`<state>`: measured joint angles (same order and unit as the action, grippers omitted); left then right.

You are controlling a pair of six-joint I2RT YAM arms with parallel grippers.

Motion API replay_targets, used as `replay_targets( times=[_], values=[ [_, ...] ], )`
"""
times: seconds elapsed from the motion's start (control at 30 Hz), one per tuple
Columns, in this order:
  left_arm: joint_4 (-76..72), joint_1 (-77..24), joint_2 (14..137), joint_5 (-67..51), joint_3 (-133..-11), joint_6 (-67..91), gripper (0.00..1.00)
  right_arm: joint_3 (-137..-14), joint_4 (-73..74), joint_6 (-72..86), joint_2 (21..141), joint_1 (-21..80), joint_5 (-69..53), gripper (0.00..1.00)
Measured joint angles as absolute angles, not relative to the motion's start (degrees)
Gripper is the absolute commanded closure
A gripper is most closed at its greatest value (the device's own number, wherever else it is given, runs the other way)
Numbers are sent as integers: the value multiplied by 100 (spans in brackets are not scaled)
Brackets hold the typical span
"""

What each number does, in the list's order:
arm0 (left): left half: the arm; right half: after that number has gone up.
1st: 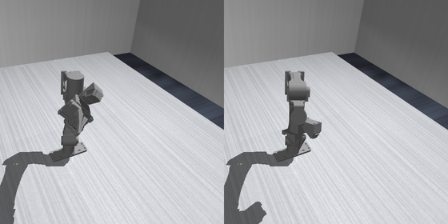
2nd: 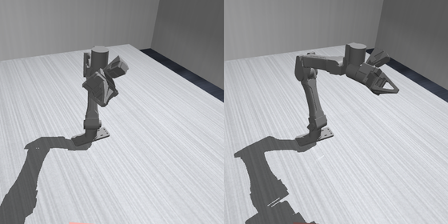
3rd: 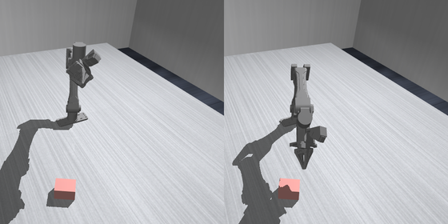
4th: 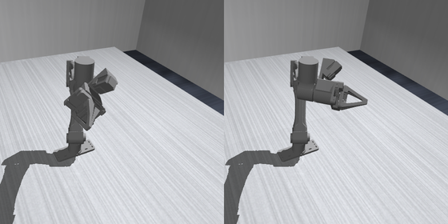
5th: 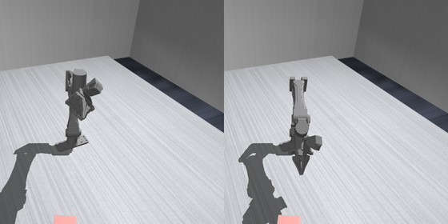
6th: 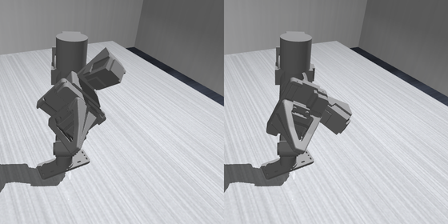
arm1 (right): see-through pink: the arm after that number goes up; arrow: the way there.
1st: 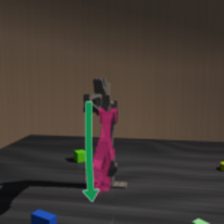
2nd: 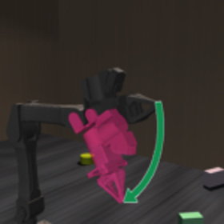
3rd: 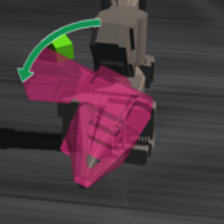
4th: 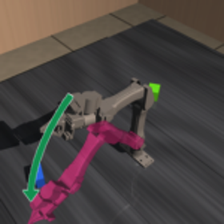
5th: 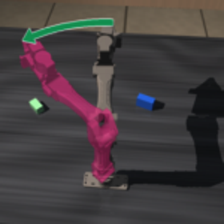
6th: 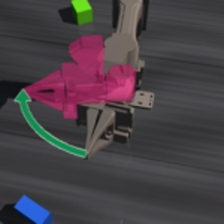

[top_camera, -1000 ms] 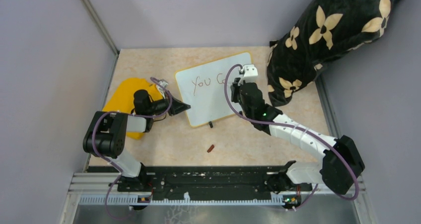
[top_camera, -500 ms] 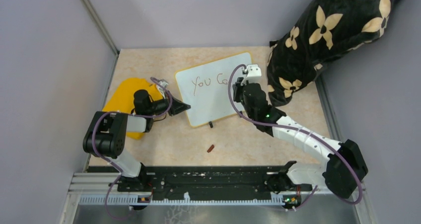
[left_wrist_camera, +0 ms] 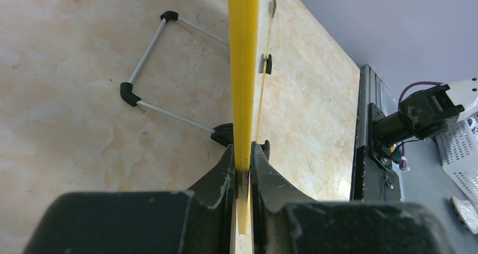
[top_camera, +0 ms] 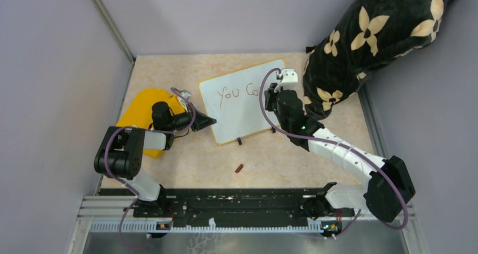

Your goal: Write a sentence on the whiteboard

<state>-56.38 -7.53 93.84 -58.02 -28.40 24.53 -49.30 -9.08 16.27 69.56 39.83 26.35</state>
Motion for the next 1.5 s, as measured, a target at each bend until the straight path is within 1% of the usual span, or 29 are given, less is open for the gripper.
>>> replay_targets(
  times=[0.87, 1.5],
  values=[
    [-5566, -764, 9351, -5771, -2840, 2429, 100, -4912, -928, 1715, 7102, 3946, 2589, 100],
    [-5527, -812, 9341, -5747, -2845, 2408, 100, -4637, -808, 1868, 6989, 3946, 2561, 100]
  ],
)
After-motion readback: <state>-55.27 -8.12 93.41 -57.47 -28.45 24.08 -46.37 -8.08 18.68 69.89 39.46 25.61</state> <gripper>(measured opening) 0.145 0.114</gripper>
